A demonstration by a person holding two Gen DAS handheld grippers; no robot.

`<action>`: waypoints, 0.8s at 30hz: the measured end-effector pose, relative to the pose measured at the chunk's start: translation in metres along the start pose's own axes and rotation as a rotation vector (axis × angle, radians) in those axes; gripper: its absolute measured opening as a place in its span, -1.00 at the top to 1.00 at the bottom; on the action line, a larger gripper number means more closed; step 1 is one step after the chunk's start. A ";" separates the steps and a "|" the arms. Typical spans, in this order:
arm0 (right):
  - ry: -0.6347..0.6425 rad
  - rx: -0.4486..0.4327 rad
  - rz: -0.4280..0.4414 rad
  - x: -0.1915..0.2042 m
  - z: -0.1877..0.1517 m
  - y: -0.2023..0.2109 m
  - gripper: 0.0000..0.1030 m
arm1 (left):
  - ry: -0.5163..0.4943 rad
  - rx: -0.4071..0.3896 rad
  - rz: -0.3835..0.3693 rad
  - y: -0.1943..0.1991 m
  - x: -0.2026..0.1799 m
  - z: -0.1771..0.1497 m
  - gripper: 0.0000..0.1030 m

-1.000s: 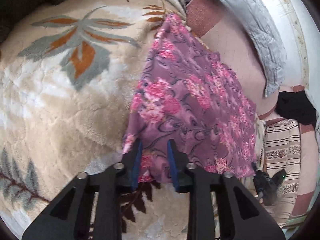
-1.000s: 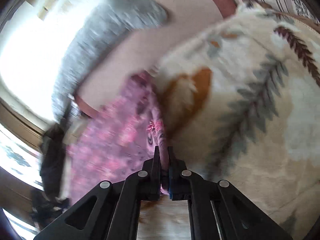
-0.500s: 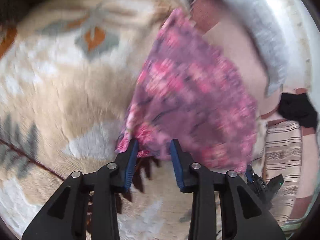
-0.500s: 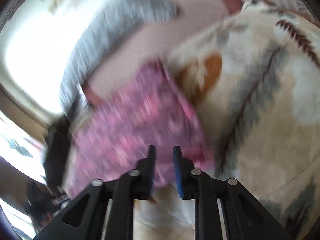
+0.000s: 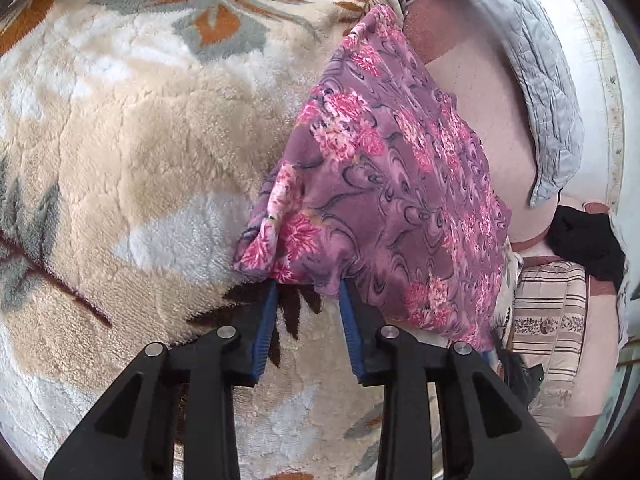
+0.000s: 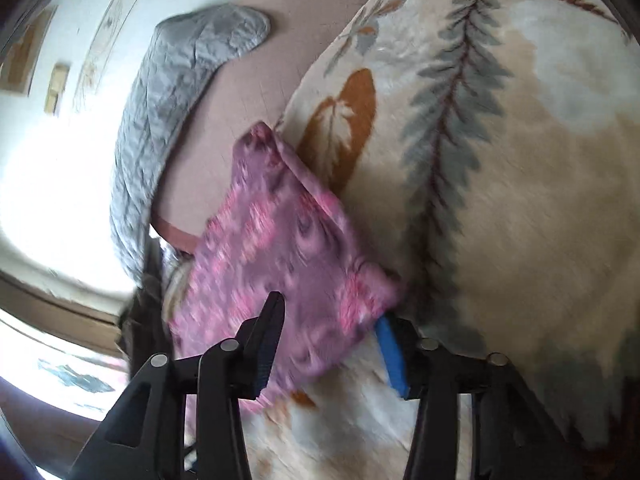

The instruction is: Fold small clothes

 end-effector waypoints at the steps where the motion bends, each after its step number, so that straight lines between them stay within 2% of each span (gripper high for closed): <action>1: 0.030 -0.030 0.011 0.008 0.006 0.005 0.91 | 0.005 0.006 -0.005 0.000 0.001 0.001 0.43; 3: 0.105 -0.077 0.008 0.020 0.009 0.018 0.92 | 0.007 0.010 -0.016 0.001 0.003 0.001 0.43; 4: 0.146 -0.084 -0.030 0.021 0.009 0.020 0.92 | 0.002 0.007 -0.016 0.000 0.004 0.000 0.43; 6: 0.153 -0.014 -0.128 0.002 0.000 0.006 0.92 | -0.010 0.002 -0.006 0.000 0.003 -0.001 0.44; 8: 0.131 0.071 -0.186 -0.022 -0.010 -0.007 0.90 | -0.042 0.000 0.027 0.000 -0.001 -0.002 0.44; 10: 0.127 0.047 -0.166 -0.023 -0.012 0.002 0.88 | -0.089 0.000 0.072 0.006 -0.005 -0.007 0.44; 11: 0.121 0.031 -0.169 -0.022 -0.009 0.007 0.69 | -0.128 -0.010 0.071 0.013 -0.010 -0.008 0.44; 13: 0.118 -0.053 -0.163 -0.013 0.007 0.024 0.64 | -0.177 -0.034 0.048 0.025 -0.022 -0.004 0.44; 14: 0.124 -0.099 -0.153 -0.005 0.018 0.032 0.64 | -0.197 -0.055 0.043 0.032 -0.030 0.003 0.38; 16: 0.136 -0.132 -0.117 0.013 0.041 0.034 0.57 | -0.222 -0.087 0.065 0.037 -0.045 0.021 0.23; 17: 0.144 -0.119 -0.101 0.024 0.052 0.026 0.43 | -0.238 -0.105 0.084 0.038 -0.053 0.034 0.16; 18: 0.159 -0.098 -0.089 0.036 0.063 0.015 0.24 | -0.249 -0.116 0.101 0.036 -0.059 0.045 0.15; 19: 0.176 -0.067 -0.089 0.045 0.071 0.001 0.14 | -0.255 -0.123 0.123 0.031 -0.065 0.059 0.15; 24: 0.222 -0.029 -0.169 0.074 0.109 -0.070 0.05 | -0.235 -0.106 0.176 -0.005 -0.083 0.114 0.15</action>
Point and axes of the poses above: each gripper's, at about its wrist camera, not at the fingertips, and y roughly against the way its jaws point, x to its left, z to its top, the point moved 9 cm from there along -y, roughly the way its jaws point, and after that the axes turned 9 degrees about x, right-handed, at the moved point
